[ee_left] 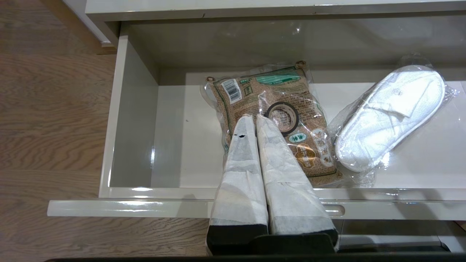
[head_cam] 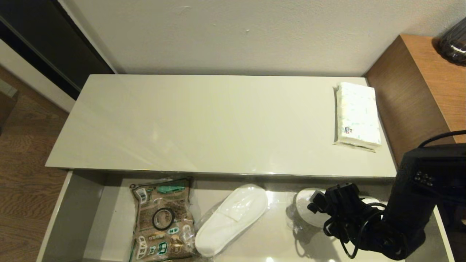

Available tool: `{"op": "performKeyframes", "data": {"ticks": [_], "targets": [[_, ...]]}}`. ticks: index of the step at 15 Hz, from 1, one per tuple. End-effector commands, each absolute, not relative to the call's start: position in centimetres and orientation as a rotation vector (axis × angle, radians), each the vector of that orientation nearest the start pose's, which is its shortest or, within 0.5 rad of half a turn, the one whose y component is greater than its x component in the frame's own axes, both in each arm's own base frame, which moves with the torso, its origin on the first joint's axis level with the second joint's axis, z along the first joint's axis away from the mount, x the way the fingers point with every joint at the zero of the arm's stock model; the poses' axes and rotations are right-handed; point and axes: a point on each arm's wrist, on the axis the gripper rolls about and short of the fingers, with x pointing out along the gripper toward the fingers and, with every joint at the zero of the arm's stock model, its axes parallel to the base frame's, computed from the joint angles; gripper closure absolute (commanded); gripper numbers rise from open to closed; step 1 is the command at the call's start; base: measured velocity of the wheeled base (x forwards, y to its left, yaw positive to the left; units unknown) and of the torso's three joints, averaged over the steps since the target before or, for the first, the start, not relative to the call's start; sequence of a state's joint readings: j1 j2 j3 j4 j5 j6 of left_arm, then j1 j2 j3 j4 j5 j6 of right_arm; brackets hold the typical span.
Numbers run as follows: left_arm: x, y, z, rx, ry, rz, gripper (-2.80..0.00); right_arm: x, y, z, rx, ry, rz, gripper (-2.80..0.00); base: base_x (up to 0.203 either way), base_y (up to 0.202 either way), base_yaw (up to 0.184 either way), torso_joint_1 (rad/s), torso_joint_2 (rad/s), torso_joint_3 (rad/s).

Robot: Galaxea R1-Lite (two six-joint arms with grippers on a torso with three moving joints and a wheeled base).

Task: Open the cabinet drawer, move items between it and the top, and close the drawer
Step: Take out the disposable slippers from the drawer

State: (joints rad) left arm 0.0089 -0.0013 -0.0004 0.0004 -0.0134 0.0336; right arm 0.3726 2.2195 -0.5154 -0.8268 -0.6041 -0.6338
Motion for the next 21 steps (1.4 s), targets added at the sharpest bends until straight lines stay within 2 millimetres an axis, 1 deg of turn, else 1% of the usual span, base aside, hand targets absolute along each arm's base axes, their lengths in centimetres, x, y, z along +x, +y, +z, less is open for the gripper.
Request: {"op": "performKeyframes", "data": {"ticks": [1,2,4,7,8,9,13,15,18,21], "targets": [[-2.3,-0.1,7.5,0.034,0.0,-0.005,0.0,29.1,9.3,-3.8,-1.049,0.875,0.067,-2.8,0.0,0.0,0.0,0.0,0.0,0.0],[-2.3,-0.1,7.6,0.034,0.0,-0.005,0.0,29.3,9.1,-4.1,-1.046,0.88,0.071,-2.8,0.0,0.0,0.0,0.0,0.0,0.0],[-2.3,-0.1,7.5,0.034,0.0,-0.005,0.0,30.7,9.1,-4.9,-1.029,0.872,0.065,-2.8,0.0,0.0,0.0,0.0,0.0,0.0],[-2.3,-0.1,7.6,0.034,-0.001,-0.005,0.0,32.4,9.1,-5.4,-0.998,0.85,0.073,-2.8,0.0,0.0,0.0,0.0,0.0,0.0],[-2.3,-0.1,7.5,0.034,0.0,-0.005,0.0,32.5,9.1,-5.5,-0.993,0.848,0.079,-2.8,0.0,0.0,0.0,0.0,0.0,0.0],[-2.3,-0.1,7.5,0.034,0.0,-0.005,0.0,32.5,9.1,-5.6,-0.991,0.847,0.079,0.0,0.0,0.0,0.0,0.0,0.0,0.0],[-2.3,-0.1,7.5,0.034,0.0,-0.005,0.0,32.3,8.9,-5.1,-0.994,0.854,0.076,0.0,0.0,0.0,0.0,0.0,0.0,0.0],[-2.3,-0.1,7.6,0.034,-0.001,-0.005,0.0,31.6,8.7,-4.7,-0.998,0.868,0.08,0.0,0.0,0.0,0.0,0.0,0.0,0.0],[-2.3,-0.1,7.5,0.034,0.0,-0.005,0.0,30.3,8.2,-3.1,-1.004,0.899,0.098,0.0,0.0,0.0,0.0,0.0,0.0,0.0],[-2.3,-0.1,7.6,0.034,-0.001,-0.005,0.0,28.7,7.8,-0.6,-0.993,0.969,0.159,0.0,0.0,0.0,0.0,0.0,0.0,0.0]]}}
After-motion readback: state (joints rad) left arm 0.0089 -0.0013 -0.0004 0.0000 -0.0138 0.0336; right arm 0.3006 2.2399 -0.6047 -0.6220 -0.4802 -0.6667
